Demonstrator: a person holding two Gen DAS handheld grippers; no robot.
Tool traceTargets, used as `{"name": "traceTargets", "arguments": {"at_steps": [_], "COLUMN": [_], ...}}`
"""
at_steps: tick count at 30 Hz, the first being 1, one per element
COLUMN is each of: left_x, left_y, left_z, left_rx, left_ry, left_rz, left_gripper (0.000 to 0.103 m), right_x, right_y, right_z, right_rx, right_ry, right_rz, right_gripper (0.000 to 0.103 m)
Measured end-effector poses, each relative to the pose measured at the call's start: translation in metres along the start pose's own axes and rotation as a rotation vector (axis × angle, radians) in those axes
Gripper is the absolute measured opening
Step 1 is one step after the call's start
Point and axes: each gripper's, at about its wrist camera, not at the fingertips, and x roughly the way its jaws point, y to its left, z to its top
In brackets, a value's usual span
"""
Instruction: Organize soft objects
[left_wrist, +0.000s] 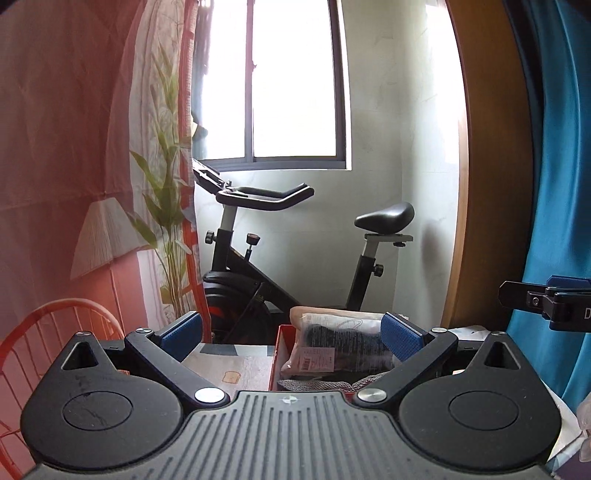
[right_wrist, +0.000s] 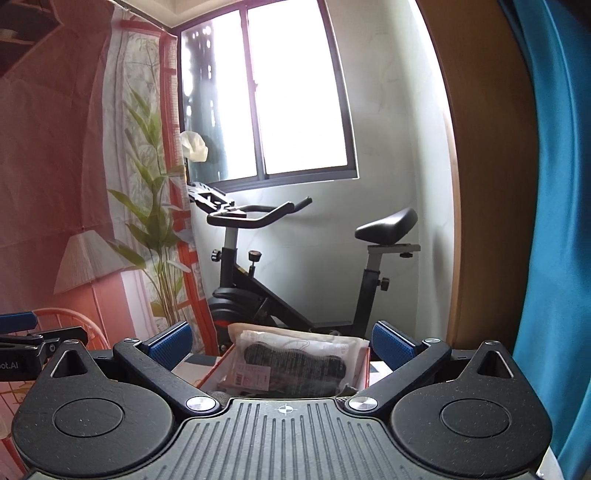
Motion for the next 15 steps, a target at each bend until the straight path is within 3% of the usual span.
{"name": "traceTargets", "arguments": {"at_steps": [15], "left_x": [-0.047], "left_y": [-0.005], "left_z": [-0.003], "left_rx": [-0.054], "left_ry": [-0.04], "left_rz": [0.01], "left_gripper": [0.103], "right_x": [-0.049], "right_y": [0.002], "right_z": [-0.006], "right_rx": [0.028], "right_ry": [-0.027], "right_rz": [-0.03], "right_gripper": [0.103]}}
